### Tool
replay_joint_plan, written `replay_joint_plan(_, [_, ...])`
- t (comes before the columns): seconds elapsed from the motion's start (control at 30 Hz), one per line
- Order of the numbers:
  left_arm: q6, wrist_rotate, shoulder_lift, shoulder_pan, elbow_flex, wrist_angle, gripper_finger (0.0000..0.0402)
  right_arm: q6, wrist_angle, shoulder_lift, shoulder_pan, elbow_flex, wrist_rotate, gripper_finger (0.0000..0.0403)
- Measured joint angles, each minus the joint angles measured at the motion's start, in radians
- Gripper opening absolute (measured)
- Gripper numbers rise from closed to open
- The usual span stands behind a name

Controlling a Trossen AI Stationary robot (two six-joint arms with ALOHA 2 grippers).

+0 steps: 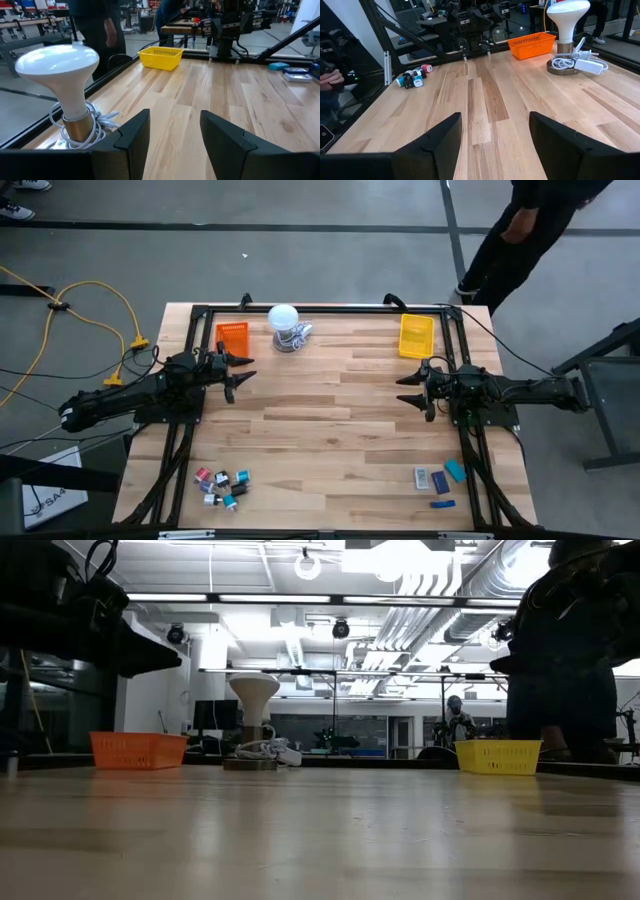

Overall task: Pick & Place Office items
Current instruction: Put the blue digital timer into the yellow basket

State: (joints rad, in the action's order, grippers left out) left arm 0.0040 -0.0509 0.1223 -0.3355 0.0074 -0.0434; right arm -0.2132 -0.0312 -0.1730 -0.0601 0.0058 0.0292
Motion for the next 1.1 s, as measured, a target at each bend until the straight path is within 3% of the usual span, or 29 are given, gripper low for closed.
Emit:
replay_joint_plan(0.37, [-0.033, 0.001, 0.015, 0.0, 0.027, 0.008, 0.0167, 0.0, 0.0, 0.0, 0.0, 0.0, 0.0, 0.022])
replay_joint_plan(0.8, [-0.011, 0.003, 0.263, 0.02, 0.184, 0.037, 0.0167, 0.0, 0.0, 0.0, 0.0, 0.0, 0.0, 0.022])
replay_joint_plan(1.1, [-0.034, 0.003, 0.305, 0.02, 0.189, -0.008, 0.0167, 0.0, 0.0, 0.0, 0.0, 0.0, 0.0, 0.022])
